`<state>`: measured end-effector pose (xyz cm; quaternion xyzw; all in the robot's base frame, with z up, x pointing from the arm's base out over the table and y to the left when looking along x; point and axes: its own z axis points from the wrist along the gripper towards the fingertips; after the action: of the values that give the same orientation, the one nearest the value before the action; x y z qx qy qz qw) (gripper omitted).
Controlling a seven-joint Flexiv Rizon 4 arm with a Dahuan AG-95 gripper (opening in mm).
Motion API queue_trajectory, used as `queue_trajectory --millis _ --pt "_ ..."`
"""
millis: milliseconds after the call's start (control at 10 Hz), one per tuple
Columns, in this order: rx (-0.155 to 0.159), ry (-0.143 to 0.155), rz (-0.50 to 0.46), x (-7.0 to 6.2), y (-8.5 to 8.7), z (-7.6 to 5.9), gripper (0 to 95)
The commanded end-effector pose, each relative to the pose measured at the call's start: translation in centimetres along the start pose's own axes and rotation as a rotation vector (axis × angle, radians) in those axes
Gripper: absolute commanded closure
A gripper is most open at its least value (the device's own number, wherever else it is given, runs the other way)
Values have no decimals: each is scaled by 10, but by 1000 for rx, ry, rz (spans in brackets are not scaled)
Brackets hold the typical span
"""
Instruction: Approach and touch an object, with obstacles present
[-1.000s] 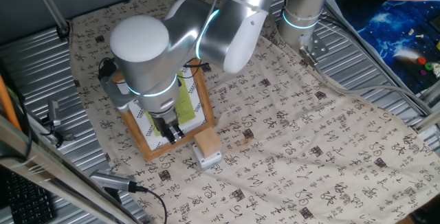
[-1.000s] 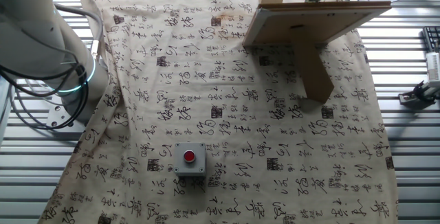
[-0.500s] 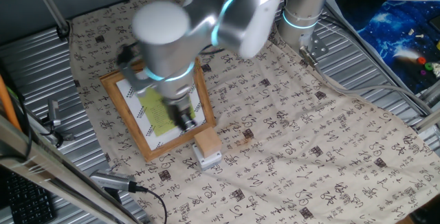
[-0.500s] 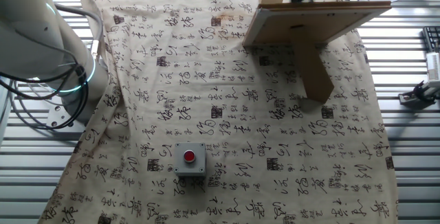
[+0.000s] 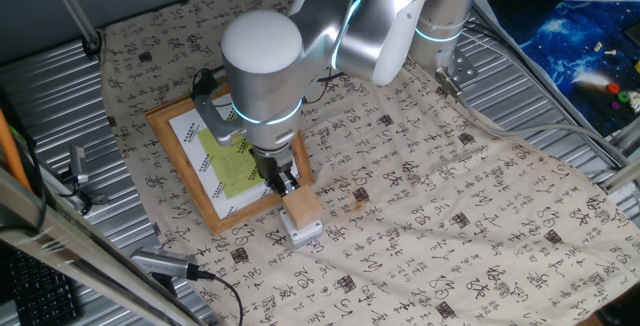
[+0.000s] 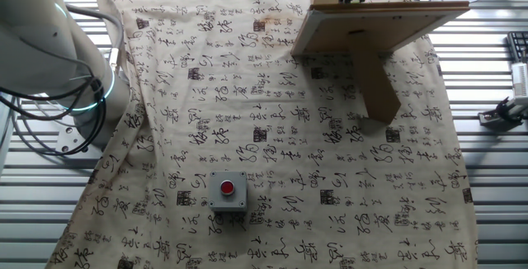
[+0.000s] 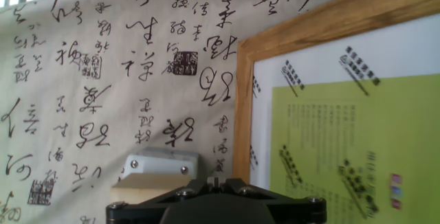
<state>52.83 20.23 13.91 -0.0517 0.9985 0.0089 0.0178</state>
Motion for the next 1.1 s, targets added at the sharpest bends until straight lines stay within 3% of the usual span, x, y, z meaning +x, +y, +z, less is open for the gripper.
queue_trajectory --millis 100,1100 --pt "-2 -3 5 1 1 2 950" --pt "4 -16 25 17 10 12 950"
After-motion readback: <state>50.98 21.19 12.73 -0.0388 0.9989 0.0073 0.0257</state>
